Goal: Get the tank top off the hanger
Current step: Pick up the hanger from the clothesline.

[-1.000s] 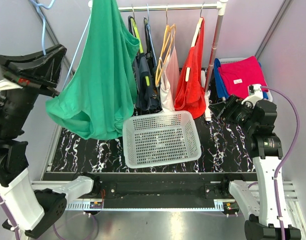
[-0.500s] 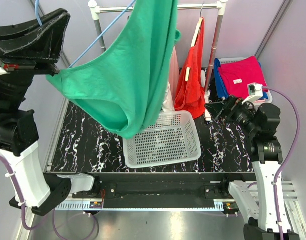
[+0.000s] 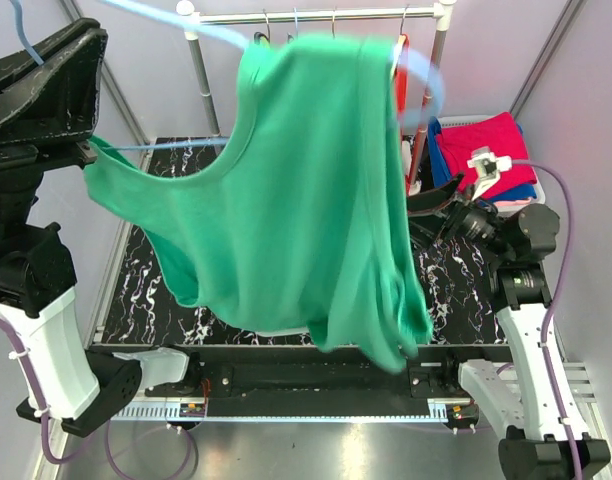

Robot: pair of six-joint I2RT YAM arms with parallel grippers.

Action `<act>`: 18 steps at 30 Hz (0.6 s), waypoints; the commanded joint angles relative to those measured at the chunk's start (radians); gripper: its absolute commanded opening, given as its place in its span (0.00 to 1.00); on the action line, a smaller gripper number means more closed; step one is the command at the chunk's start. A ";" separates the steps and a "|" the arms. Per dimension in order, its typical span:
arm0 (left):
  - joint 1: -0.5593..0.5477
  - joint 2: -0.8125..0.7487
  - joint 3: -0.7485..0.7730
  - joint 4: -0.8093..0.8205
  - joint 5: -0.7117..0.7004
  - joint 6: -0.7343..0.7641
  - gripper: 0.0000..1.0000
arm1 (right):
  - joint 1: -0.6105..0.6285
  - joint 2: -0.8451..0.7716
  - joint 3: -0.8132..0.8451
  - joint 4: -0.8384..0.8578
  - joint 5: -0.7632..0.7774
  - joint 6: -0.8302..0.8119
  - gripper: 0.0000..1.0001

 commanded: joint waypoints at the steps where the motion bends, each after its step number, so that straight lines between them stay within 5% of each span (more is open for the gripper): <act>1: -0.004 0.018 -0.022 0.039 -0.037 0.002 0.00 | 0.073 -0.016 0.018 0.026 -0.080 -0.034 1.00; 18: -0.039 0.093 -0.070 0.003 -0.243 0.339 0.00 | 0.081 -0.164 0.024 -0.166 -0.009 -0.158 1.00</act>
